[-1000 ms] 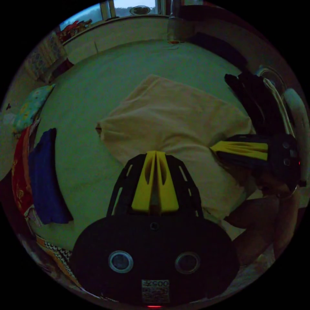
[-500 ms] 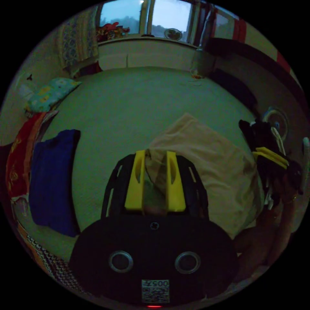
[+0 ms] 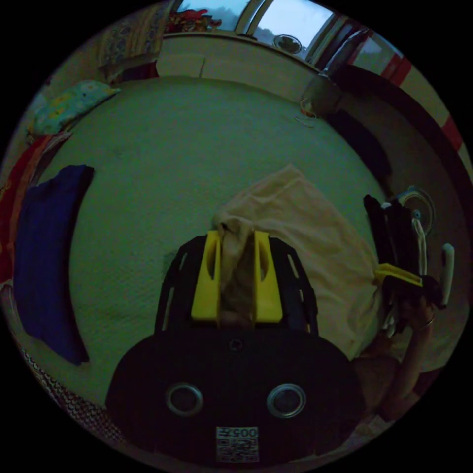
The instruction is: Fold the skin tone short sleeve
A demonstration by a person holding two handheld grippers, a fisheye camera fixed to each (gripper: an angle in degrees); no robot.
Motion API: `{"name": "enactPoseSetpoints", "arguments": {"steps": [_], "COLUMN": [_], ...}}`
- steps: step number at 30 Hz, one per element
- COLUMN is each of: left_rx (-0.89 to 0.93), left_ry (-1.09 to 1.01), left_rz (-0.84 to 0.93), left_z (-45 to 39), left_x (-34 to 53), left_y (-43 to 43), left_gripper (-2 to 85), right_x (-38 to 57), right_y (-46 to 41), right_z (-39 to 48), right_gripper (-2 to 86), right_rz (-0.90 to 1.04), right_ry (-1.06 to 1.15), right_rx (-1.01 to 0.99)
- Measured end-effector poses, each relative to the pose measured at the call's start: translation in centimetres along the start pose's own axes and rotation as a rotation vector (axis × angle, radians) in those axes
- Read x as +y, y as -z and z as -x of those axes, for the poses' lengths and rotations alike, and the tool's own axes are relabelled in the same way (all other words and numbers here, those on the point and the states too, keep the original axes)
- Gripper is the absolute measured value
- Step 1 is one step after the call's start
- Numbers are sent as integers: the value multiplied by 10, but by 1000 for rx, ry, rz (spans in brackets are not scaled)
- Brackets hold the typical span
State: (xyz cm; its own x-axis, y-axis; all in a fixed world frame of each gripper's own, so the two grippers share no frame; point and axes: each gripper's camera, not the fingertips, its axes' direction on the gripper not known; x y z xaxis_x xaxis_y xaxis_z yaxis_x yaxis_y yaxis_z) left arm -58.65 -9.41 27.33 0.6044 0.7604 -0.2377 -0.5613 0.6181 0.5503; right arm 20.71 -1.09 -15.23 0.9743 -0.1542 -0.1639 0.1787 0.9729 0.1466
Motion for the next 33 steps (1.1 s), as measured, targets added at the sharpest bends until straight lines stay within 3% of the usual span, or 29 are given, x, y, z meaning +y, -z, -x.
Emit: {"name": "enactPoseSetpoints", "arguments": {"steps": [6, 13, 16, 23, 28, 33], "left_rx": [-21, -136, -130, -91, -14, -12], "left_ry": [12, 0, 25, 109, 88, 38], "left_rz": [36, 107, 107, -111, 15, 106], "left_z": [16, 18, 21, 36, 34, 19], "left_x": [-4, 2, 15, 27, 4, -7], "left_y": [-3, 1, 8, 44, 6, -18], "left_gripper": [62, 66, 79, 84, 103, 120], "right_x": [1, -21, -31, -27, -15, -20], "right_y": [-10, -10, -26, 9, 1, -23], "right_z": [6, 30, 39, 9, 22, 48], "right_gripper": [-5, -10, 2, 56, 74, 114], "right_rz": [76, -204, -164, -155, -79, 63], "right_ry": [96, 114, 120, -147, -71, 129], "right_rx": [35, 326, 445, 82, 120, 26]}}
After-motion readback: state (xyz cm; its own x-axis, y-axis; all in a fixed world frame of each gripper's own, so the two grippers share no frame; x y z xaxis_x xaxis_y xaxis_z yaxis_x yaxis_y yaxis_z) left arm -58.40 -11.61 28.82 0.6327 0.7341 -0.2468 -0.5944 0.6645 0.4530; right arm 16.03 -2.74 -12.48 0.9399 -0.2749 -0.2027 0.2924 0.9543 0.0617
